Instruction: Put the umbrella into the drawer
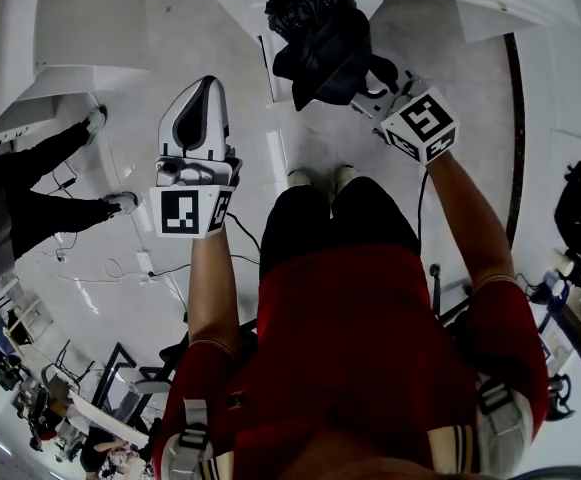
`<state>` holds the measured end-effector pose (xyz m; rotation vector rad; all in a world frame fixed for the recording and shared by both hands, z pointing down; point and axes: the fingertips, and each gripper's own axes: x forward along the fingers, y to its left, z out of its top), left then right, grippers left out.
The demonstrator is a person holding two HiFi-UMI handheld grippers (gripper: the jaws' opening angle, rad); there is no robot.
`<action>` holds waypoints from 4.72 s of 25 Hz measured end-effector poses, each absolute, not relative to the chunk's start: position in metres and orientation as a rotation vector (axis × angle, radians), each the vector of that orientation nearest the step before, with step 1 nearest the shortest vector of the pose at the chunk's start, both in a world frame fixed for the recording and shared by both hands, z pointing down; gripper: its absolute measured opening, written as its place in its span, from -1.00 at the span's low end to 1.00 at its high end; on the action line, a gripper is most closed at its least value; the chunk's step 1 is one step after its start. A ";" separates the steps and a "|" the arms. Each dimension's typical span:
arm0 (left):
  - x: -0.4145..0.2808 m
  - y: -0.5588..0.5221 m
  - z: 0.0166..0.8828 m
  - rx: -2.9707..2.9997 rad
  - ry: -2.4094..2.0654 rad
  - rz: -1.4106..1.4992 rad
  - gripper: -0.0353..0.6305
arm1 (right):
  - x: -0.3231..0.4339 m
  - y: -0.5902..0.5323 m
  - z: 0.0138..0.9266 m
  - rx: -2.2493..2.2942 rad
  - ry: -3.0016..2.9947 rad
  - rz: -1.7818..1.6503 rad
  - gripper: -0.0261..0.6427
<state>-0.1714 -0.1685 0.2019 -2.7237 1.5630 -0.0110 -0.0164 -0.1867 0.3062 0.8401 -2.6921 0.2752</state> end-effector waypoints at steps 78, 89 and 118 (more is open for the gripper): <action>-0.197 -0.204 0.641 -2.612 1.561 -0.019 -0.88 | -0.019 -0.271 0.861 0.099 -2.185 -0.234 -0.28; -0.206 -0.200 0.658 -2.631 1.554 -0.045 -0.88 | -0.028 -0.266 0.922 0.003 -2.049 -0.242 -0.28; -0.198 -0.206 0.680 -2.672 1.551 -0.097 -0.88 | -0.019 -0.277 0.989 -0.068 -1.863 -0.248 -0.15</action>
